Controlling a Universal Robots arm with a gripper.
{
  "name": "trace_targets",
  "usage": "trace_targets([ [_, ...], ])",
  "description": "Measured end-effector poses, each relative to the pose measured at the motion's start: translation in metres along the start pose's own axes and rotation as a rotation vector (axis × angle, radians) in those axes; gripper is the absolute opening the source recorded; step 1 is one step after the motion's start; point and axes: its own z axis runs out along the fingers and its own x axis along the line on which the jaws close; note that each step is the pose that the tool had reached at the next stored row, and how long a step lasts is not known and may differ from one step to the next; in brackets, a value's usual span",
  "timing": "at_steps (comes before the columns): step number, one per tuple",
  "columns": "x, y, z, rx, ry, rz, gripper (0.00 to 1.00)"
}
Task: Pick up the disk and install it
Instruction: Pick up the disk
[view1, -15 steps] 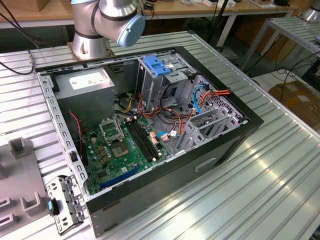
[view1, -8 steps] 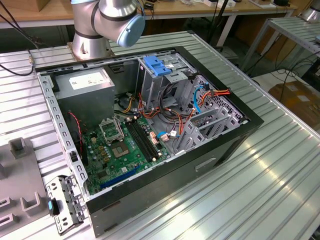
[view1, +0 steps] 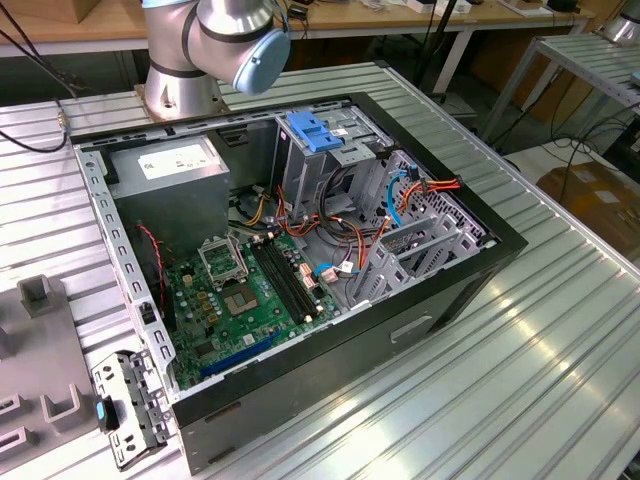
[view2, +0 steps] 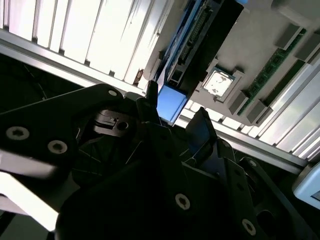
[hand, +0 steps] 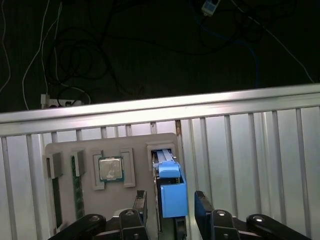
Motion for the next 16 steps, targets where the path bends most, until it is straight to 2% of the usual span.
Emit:
trace_targets([
  [3,0.0002,0.0012,0.0038,-0.0002,0.0001,-0.007,0.51],
  [9,0.0003,0.0027,0.0160,-0.0003,0.0002,-0.043,0.51],
  [13,0.0004,0.0032,0.0248,-0.0003,0.0001,-0.046,0.51],
  [16,0.0004,0.0032,0.0249,-0.0005,0.0003,-0.046,0.51],
])
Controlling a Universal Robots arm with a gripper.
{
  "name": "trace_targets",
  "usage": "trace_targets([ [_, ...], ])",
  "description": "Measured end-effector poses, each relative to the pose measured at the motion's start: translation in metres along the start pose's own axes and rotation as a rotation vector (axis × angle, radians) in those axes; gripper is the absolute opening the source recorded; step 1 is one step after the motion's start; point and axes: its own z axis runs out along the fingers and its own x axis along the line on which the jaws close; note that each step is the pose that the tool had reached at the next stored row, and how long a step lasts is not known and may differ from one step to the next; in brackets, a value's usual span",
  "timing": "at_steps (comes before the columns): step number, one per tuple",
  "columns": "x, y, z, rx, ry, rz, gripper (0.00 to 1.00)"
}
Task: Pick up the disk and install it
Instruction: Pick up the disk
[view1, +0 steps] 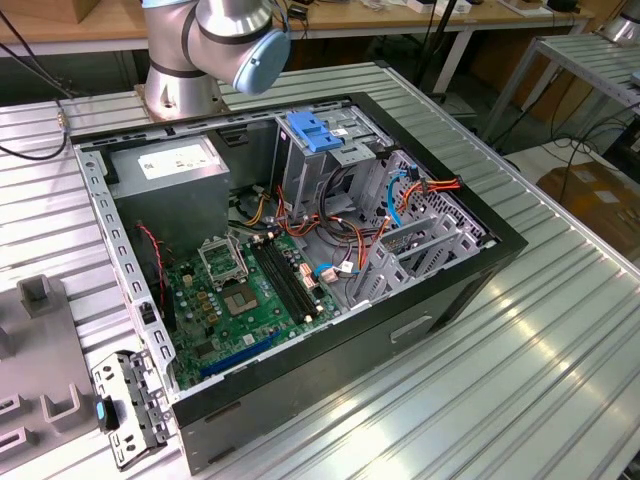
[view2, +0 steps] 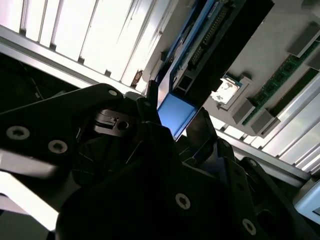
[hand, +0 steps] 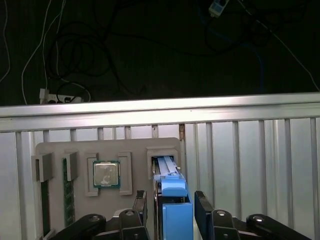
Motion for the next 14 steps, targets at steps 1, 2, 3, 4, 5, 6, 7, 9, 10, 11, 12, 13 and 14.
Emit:
trace_targets([
  [1,0.0000,0.0000,0.0000,0.0001,0.0000,0.000,0.49],
  [2,0.0000,0.0000,0.0002,0.0002,-0.0001,0.000,0.49],
  [3,0.0000,0.0000,0.0001,0.0001,-0.0001,0.000,0.42],
  [4,0.0000,0.0000,0.0002,0.0001,-0.0001,0.000,0.42],
  [5,0.0000,0.0000,0.0002,0.0002,-0.0001,0.000,0.42],
  [6,0.0000,0.0000,0.0003,0.0002,-0.0001,0.000,0.42],
  [7,-0.0001,-0.0001,0.0005,0.0004,-0.0002,0.001,0.42],
  [9,-0.0004,-0.0002,0.0010,0.0003,-0.0002,0.013,0.42],
  [10,-0.0005,-0.0003,0.0014,0.0002,-0.0001,0.019,0.42],
  [11,-0.0004,-0.0003,0.0022,0.0002,-0.0002,0.020,0.42],
  [12,-0.0004,-0.0003,0.0026,0.0002,-0.0002,0.020,0.42],
  [13,-0.0004,-0.0003,0.0032,0.0002,-0.0002,0.020,0.42],
  [14,-0.0004,-0.0003,0.0041,0.0002,-0.0002,0.020,0.42],
])
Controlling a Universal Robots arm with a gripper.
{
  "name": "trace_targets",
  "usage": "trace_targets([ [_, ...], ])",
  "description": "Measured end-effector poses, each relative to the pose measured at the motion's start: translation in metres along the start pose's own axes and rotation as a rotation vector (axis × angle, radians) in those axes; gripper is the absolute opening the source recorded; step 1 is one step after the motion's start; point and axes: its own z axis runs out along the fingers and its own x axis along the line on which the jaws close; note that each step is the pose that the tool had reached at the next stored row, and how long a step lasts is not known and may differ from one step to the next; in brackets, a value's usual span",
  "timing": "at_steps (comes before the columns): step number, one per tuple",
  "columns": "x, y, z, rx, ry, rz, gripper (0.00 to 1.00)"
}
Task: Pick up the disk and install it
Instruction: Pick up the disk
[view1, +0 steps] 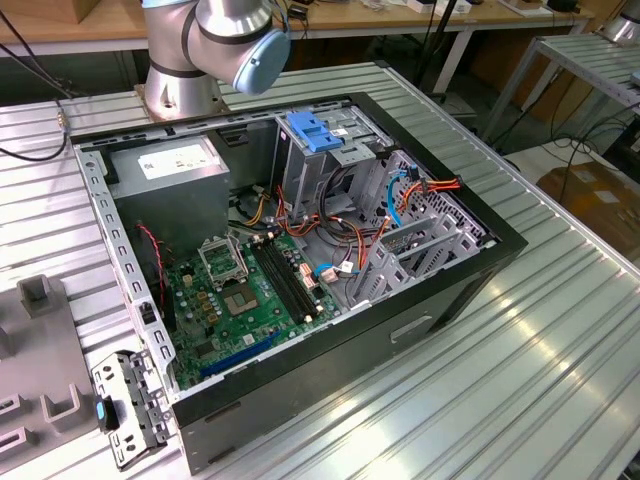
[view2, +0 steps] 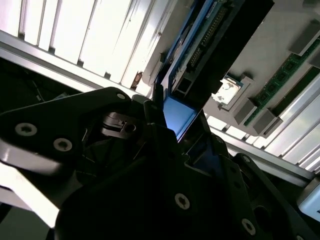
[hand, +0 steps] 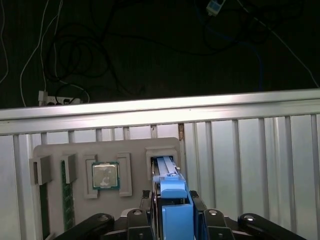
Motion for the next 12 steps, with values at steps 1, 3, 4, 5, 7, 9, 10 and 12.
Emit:
trace_targets([
  [1,0.0000,0.0000,0.0009,0.0000,0.0000,0.000,0.42],
  [3,0.0000,0.0000,0.0031,0.0000,0.0000,0.000,0.42],
  [4,0.0000,0.0000,0.0040,0.0000,0.0000,0.000,0.42],
  [5,0.0000,0.0000,0.0051,0.0001,-0.0001,0.000,0.42],
  [7,0.0000,0.0000,0.0069,-0.0001,0.0000,0.000,0.42],
  [9,0.0000,0.0000,0.0078,-0.0001,0.0000,0.000,0.42],
  [10,0.0000,0.0000,0.0084,0.0000,0.0000,0.000,0.42],
  [12,0.0000,0.0000,0.0096,0.0000,0.0001,0.000,0.42],
])
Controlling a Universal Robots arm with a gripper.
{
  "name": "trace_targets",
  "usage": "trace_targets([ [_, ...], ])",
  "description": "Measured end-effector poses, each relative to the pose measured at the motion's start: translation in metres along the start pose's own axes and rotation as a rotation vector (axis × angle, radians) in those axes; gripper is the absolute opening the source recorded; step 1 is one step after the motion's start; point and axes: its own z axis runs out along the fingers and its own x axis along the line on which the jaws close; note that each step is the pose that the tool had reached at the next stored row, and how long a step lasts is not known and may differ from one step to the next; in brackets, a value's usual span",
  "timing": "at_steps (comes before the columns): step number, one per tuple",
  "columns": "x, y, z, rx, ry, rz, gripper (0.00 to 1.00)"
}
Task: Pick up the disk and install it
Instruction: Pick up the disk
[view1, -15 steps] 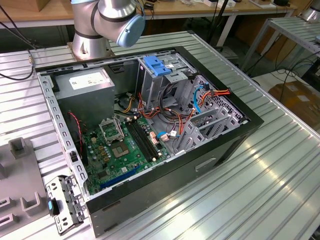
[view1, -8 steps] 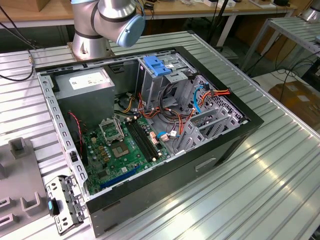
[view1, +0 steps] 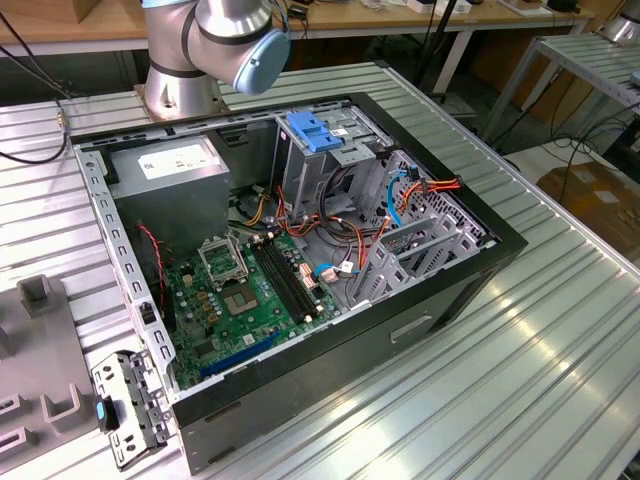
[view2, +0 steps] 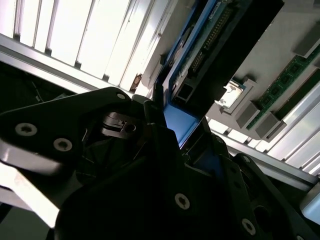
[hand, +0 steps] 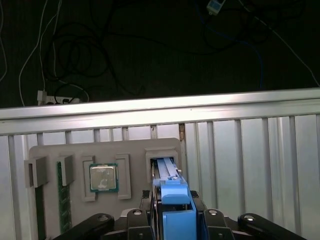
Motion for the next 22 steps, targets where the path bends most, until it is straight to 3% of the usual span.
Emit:
trace_targets([
  [19,0.0000,0.0000,0.0021,0.0001,0.0014,0.000,0.37],
  [22,0.0000,0.0000,0.0022,0.0001,0.0015,-0.019,0.37],
])
